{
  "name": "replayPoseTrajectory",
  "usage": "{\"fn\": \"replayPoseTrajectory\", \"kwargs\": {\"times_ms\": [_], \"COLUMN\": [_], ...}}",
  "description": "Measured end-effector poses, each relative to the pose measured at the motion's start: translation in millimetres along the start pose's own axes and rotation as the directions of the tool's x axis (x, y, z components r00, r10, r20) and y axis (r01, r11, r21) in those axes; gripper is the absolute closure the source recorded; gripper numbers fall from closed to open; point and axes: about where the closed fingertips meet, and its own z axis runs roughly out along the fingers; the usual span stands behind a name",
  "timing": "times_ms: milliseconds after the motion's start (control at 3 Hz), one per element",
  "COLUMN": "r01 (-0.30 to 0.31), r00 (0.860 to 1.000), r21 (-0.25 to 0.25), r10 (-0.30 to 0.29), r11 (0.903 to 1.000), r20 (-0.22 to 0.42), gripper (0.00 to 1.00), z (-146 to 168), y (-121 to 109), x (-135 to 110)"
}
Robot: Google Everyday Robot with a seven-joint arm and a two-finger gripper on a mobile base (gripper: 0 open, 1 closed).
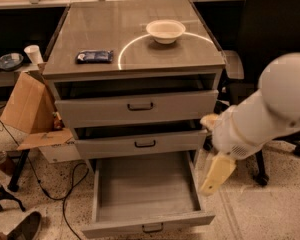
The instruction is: Close bottom drawer
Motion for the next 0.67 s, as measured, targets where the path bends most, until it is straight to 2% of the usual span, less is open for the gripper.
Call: {"fn": "replayPoseTrajectory", "kwargs": {"times_ms": [333, 667], "r01": [-0.012, -0.002], "r00": [0.996, 0.987], "r21": [-0.143, -0.235], "r10": [0.025, 0.04], "r11": [0.9897, 0.9719], "r20": [0.088, 0.155], "gripper": [0.0, 0.0], "z": [116, 215], "y": [36, 69], "x": [11, 18]}}
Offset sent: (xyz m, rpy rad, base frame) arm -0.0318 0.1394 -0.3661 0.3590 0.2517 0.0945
